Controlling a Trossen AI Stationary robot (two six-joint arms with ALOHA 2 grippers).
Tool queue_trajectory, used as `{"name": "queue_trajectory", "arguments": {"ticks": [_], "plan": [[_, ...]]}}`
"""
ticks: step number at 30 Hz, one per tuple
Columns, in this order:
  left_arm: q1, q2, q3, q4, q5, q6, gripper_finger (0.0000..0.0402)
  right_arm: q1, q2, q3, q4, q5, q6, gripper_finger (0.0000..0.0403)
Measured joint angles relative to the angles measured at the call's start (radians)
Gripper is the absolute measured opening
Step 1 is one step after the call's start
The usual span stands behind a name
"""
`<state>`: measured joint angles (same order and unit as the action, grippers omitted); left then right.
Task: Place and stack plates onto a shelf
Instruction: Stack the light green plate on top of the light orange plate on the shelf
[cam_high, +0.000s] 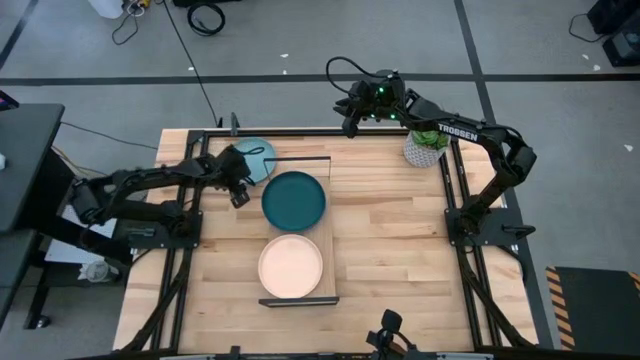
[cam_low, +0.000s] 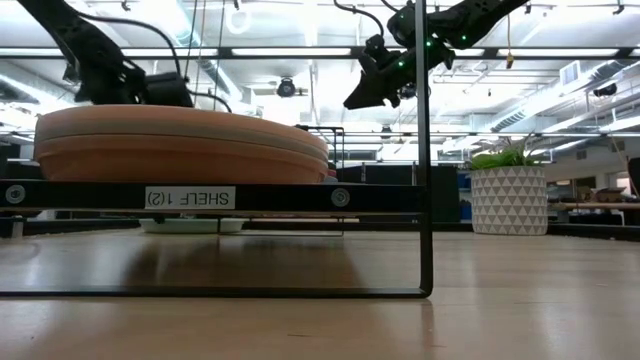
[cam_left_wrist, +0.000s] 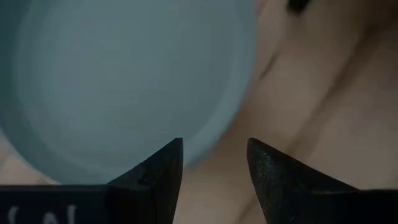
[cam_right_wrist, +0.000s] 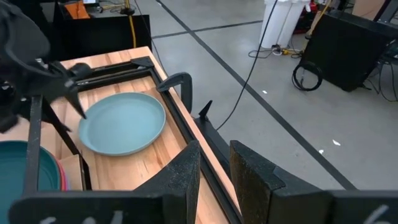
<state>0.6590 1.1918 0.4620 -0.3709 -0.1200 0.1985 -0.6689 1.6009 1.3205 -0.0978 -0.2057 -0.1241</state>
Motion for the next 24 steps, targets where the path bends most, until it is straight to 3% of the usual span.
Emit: {"name": "queue_trajectory", "arguments": {"ticks": [3, 9, 16, 24], "plan": [[-0.002, 0.054, 0.000, 0.037, -0.055, 0.042, 0.0176, 0.000, 0.000, 0.000, 0.000, -0.012, 0.001, 0.0094], [-0.003, 0.124, 0.004, 0.050, -0.056, 0.110, 0.0146, 0.001, 0.000, 0.000, 0.000, -0.024, 0.001, 0.0094], [-0.022, 0.114, 0.027, -0.006, -0.070, 0.126, 0.0018, 0.001, 0.000, 0.000, -0.001, -0.024, 0.001, 0.0094], [-0.034, 0.036, 0.130, -0.114, -0.062, 0.034, 0.0016, 0.001, 0.000, 0.000, -0.001, -0.024, 0.001, 0.0094]]}}
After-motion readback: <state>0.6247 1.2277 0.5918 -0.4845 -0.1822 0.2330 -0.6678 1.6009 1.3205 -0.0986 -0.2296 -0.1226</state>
